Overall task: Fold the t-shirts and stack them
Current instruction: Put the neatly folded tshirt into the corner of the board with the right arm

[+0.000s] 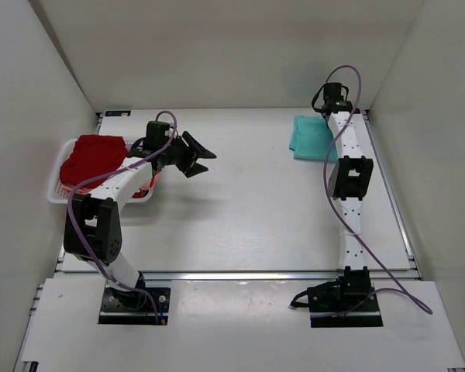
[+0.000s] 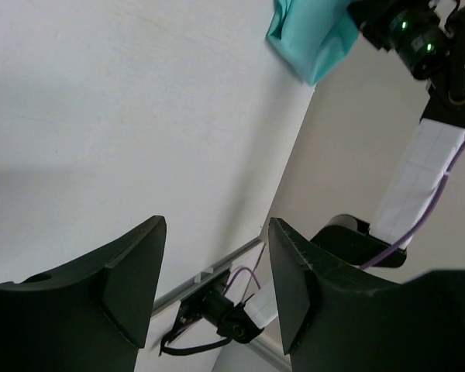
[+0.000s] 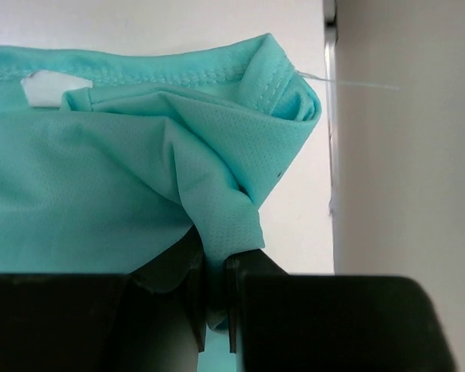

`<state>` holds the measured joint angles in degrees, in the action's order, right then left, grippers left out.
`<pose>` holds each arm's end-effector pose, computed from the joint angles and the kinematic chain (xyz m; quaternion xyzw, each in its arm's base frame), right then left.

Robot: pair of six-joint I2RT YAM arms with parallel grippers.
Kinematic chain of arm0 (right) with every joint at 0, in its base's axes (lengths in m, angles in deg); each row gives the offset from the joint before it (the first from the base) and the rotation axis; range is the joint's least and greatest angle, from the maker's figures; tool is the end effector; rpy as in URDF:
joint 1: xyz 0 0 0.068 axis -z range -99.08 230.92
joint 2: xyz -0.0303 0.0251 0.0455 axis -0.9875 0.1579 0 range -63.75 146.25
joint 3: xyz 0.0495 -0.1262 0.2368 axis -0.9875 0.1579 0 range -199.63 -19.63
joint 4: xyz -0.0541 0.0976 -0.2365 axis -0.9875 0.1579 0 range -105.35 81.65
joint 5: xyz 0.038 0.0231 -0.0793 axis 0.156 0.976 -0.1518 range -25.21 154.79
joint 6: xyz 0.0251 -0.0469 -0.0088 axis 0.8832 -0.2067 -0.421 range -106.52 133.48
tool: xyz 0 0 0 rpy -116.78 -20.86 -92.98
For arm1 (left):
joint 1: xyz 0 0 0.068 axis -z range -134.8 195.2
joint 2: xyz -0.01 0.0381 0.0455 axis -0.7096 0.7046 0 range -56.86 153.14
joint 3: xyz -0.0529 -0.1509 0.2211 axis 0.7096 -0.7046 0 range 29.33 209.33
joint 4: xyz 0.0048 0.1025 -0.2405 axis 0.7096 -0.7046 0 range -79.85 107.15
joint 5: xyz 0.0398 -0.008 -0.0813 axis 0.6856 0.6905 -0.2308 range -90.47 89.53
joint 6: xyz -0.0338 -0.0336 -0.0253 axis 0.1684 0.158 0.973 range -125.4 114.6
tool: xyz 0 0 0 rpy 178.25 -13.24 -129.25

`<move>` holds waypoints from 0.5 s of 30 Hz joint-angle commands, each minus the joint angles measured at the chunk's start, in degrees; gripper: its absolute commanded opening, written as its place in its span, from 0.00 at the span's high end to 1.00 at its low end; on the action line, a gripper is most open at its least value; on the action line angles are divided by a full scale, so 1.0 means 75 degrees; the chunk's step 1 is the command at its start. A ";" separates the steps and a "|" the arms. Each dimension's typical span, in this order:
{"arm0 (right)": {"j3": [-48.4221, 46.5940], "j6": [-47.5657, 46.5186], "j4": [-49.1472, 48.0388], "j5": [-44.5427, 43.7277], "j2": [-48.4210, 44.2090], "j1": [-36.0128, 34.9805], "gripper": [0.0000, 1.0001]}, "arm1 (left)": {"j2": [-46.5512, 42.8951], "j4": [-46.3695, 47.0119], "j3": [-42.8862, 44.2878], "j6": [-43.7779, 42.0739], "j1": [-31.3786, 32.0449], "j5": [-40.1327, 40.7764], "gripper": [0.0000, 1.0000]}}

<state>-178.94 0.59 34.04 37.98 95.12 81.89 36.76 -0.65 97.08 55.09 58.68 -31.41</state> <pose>0.5799 -0.0259 0.1908 -0.0138 0.9145 -0.2567 0.3124 0.3448 -0.1013 0.2519 -0.2572 0.8544 -0.4239 0.1553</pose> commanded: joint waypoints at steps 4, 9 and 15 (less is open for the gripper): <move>-0.0263 -0.1423 -0.3020 -0.0423 0.0485 0.0444 1.00 | 0.0079 -0.0369 0.0260 -0.0214 0.0348 -0.0410 0.33; 0.0322 -0.1154 -0.4053 0.0068 0.0357 0.0948 1.00 | 0.0162 -0.0251 0.0073 -0.0132 0.0511 -0.0387 0.33; 0.0615 -0.1422 -0.5059 0.0633 0.0520 0.1288 0.96 | 0.0349 -0.0122 -0.0010 -0.0061 0.0734 -0.0375 0.32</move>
<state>-174.63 -8.11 5.95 40.71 99.36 90.92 39.58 -2.48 97.18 54.63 63.49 -33.35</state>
